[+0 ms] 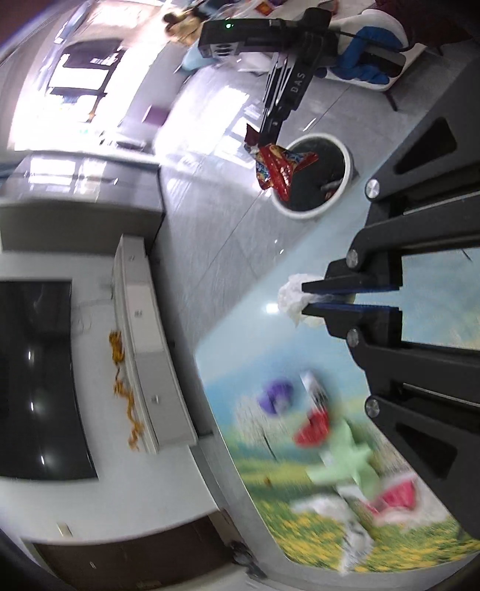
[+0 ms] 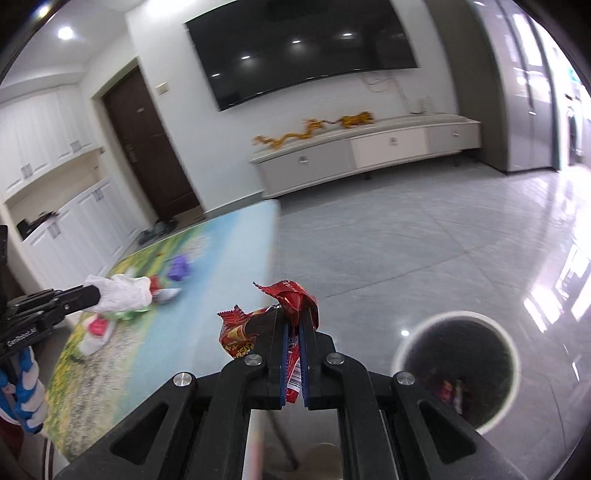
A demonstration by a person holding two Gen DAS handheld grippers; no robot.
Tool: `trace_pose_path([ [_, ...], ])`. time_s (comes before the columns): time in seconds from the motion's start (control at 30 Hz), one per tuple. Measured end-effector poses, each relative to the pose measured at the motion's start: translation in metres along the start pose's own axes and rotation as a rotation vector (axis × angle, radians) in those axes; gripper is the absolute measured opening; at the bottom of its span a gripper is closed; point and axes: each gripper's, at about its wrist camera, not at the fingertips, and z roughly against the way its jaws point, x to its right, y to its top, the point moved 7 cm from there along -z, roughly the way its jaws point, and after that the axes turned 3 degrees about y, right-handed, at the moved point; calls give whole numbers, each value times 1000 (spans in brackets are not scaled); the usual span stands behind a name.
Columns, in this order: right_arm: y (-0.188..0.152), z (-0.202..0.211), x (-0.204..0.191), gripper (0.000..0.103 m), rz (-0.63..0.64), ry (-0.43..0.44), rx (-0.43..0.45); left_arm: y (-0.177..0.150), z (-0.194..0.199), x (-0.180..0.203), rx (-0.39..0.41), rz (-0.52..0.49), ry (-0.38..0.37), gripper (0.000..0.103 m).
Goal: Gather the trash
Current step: 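Carry the red chip bag and white tissue over the trash bin, then open both tools to drop the chip bag and tissue into the bin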
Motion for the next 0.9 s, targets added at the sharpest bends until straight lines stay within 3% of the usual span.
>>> trace_pose_path([
  [0.27, -22, 16, 135, 6, -191, -194, -9, 43, -83, 124, -71, -160, -149, 4],
  [0.43, -34, 5, 183, 6, -253, -248, -42, 58, -132, 179, -120, -194, -202, 5],
  [0.63, -43, -11, 216, 9, -292, -277, -81, 60, -180, 212, -183, -188, -229, 6],
  [0.7, -48, -18, 225, 11, -303, -288, -101, 57, -192, 217, -213, -168, -254, 10],
  [0.77, -54, -24, 232, 27, -316, -301, -120, 56, -202, 219, -232, -144, -264, 29],
  [0.83, -58, -27, 238, 37, -324, -312, -132, 57, -207, 220, -240, -121, -277, 40],
  [0.9, -63, -28, 243, 38, -334, -321, -142, 57, -209, 221, -247, -111, -285, 40],
])
